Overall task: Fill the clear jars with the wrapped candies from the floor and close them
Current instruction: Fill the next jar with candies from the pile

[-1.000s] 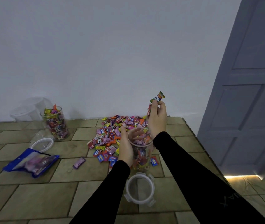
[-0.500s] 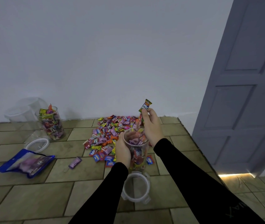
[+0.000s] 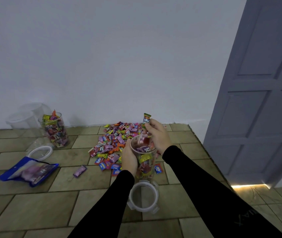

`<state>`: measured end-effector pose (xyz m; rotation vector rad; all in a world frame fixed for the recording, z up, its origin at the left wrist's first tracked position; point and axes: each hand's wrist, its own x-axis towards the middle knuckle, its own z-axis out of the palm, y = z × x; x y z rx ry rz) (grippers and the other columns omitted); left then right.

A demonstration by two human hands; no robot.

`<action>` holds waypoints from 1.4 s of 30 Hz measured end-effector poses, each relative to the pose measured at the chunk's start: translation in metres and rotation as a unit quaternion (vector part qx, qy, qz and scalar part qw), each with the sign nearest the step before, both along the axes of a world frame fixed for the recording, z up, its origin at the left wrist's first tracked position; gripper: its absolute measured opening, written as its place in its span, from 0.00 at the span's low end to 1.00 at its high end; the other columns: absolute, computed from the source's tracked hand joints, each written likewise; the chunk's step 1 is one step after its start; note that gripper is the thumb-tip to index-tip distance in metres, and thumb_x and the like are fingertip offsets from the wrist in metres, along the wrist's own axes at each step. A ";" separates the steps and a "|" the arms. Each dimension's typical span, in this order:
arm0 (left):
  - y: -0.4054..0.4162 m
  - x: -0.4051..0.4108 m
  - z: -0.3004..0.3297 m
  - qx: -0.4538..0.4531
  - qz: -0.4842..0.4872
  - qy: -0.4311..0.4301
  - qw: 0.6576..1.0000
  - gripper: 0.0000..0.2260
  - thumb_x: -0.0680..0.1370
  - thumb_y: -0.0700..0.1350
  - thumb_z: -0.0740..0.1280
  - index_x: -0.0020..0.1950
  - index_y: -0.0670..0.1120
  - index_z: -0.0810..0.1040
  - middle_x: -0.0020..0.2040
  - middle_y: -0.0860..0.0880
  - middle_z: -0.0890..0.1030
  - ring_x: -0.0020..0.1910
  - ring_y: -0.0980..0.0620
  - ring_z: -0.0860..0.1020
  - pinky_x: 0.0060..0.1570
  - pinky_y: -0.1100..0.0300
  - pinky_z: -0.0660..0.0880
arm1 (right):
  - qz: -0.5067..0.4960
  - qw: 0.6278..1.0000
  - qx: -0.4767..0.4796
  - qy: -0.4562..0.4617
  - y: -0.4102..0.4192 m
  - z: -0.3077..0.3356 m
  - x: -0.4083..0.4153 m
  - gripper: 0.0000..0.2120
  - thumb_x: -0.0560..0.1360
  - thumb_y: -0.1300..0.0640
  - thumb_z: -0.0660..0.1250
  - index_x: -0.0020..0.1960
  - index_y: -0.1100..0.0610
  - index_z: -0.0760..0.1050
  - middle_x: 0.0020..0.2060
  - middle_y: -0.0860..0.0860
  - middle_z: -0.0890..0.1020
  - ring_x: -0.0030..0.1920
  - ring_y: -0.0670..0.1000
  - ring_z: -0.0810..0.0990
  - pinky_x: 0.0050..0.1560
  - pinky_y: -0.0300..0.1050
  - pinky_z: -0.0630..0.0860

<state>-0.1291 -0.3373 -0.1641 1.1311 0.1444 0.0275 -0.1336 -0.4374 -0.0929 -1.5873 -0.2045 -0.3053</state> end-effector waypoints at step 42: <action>0.072 0.021 -0.046 0.777 -0.132 -0.019 0.615 0.25 0.81 0.63 0.47 0.78 0.60 0.50 0.80 0.48 0.46 0.78 0.42 0.46 0.72 0.37 0.47 | 0.017 0.759 -0.630 0.166 -0.033 -0.104 0.038 0.32 0.81 0.52 0.56 0.79 0.52 0.42 0.78 0.54 0.43 0.78 0.57 0.42 0.75 0.63 0.48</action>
